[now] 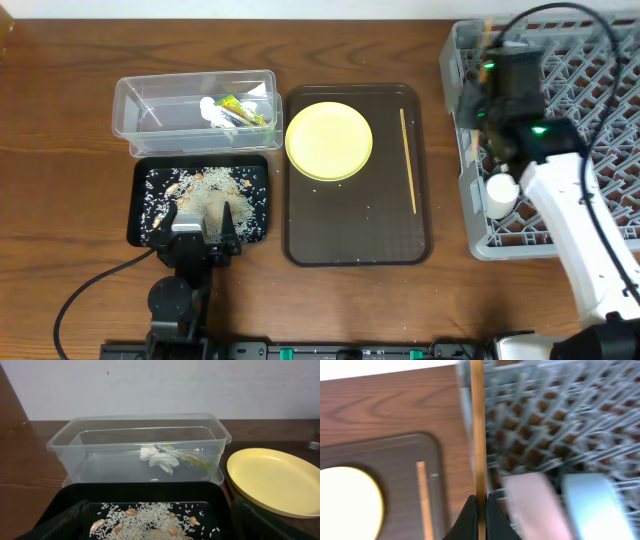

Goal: Sort waste into correct bins and load items into the dishwasher rack
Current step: 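Grasp one chopstick and place it into the dish rack, then move the right gripper back to the remaining chopstick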

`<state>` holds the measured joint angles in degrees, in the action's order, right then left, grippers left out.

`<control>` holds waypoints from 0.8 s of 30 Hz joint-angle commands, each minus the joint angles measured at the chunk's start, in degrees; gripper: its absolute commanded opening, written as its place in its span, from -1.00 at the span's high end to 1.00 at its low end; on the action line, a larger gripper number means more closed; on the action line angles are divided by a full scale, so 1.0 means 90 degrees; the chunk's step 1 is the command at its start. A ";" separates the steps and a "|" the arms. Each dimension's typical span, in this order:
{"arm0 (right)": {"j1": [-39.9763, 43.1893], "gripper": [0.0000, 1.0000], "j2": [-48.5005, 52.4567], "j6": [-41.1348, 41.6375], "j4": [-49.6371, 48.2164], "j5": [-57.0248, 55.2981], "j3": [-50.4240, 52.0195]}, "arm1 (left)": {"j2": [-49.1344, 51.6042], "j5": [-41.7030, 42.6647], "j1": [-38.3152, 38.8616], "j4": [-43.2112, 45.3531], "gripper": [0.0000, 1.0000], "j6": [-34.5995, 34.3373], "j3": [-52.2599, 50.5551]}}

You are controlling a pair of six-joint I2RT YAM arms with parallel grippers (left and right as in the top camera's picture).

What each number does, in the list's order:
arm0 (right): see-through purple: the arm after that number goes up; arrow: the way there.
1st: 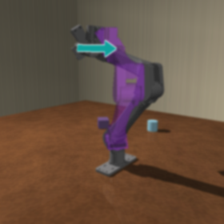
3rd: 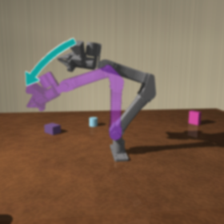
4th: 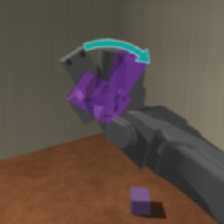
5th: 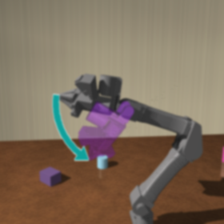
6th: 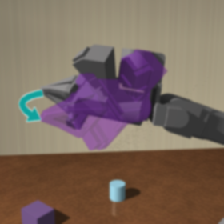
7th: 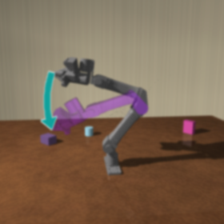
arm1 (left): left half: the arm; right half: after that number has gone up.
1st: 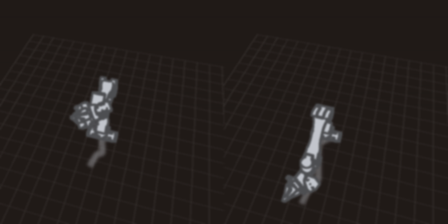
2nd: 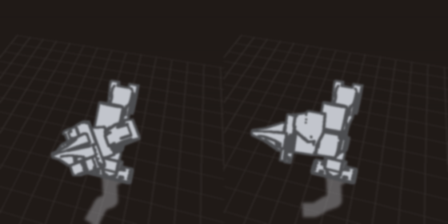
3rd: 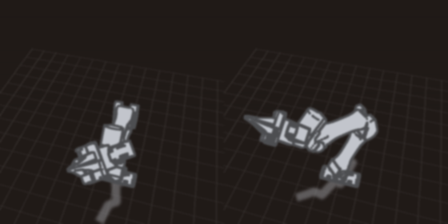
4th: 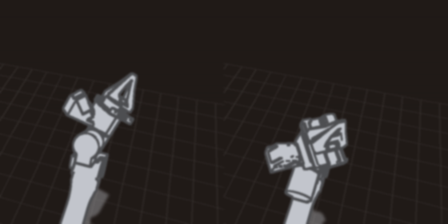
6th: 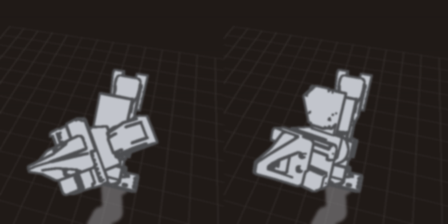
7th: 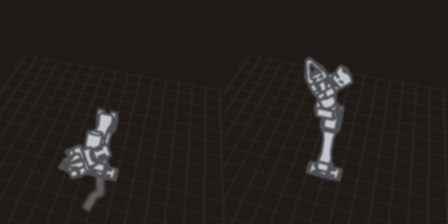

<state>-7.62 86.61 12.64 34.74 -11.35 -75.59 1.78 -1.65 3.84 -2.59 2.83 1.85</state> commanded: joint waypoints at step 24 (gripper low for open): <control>-0.0131 0.98 0.1316 -0.0780 -0.0753 -0.1586 0.0036 | 0.0000 -0.0032 -0.0036 -0.0153 -0.80 -0.0032 -0.0180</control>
<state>-8.40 97.27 6.76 28.80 -20.14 -75.48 1.78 -1.65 3.84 -2.59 2.83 1.85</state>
